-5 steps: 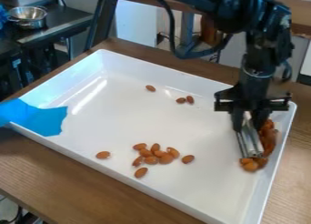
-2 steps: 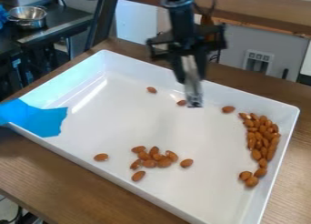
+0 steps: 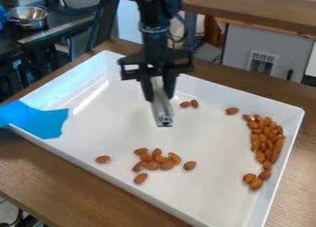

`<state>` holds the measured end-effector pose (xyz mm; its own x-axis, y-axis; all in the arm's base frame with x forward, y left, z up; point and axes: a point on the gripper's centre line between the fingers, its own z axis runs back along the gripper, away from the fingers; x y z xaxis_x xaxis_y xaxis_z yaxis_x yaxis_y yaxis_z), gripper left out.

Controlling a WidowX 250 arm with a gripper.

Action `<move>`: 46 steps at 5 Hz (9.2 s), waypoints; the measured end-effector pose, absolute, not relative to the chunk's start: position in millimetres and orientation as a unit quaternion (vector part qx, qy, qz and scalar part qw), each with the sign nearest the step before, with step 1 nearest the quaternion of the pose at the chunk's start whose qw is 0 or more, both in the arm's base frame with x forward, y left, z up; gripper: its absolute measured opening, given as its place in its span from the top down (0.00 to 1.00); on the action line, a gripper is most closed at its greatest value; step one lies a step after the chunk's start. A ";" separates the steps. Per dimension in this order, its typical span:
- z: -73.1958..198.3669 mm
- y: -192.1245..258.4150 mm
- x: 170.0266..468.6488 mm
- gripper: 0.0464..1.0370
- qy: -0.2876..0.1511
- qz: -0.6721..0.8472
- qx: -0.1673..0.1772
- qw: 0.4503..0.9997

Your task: Sweep into pile

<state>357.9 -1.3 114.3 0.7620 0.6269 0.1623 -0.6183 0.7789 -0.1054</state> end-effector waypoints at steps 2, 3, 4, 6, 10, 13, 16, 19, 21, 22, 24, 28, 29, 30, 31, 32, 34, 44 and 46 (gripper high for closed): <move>109.7 33.1 327.9 0.69 -0.027 0.394 0.052 0.917; 102.5 37.2 310.5 0.69 0.011 0.412 0.066 0.909; 94.2 37.1 298.6 0.69 0.021 0.448 0.073 0.891; 83.3 19.3 273.8 0.69 0.015 0.499 0.108 0.860; 66.1 -2.3 269.9 0.69 -0.001 0.585 0.135 0.800; 63.2 -13.3 287.2 0.69 -0.006 0.584 0.119 0.803; 65.8 -70.1 335.4 0.69 -0.041 0.549 0.077 0.832; 65.8 -132.1 394.2 0.69 -0.106 0.519 0.037 0.847; 73.2 -128.6 398.1 0.69 -0.116 0.479 0.003 0.870; 103.8 -108.1 384.6 0.69 -0.119 0.447 -0.041 0.885; 145.2 -34.7 365.4 0.69 -0.169 0.387 -0.123 0.898; 101.9 70.6 350.3 0.69 -0.185 0.188 0.063 0.963; 89.9 77.0 334.9 0.69 -0.156 0.136 0.098 0.973; 89.8 76.4 319.2 0.69 -0.154 0.108 0.106 0.976; 77.0 71.1 309.8 0.69 -0.147 0.098 0.112 0.978; 70.6 56.5 308.5 0.69 -0.154 0.090 0.117 0.977; 68.0 36.9 306.1 0.69 -0.155 0.108 0.123 0.974; 102.6 -75.6 382.4 0.69 -0.126 0.343 -0.044 0.930; 146.8 -12.0 351.2 0.69 -0.100 0.399 -0.064 0.909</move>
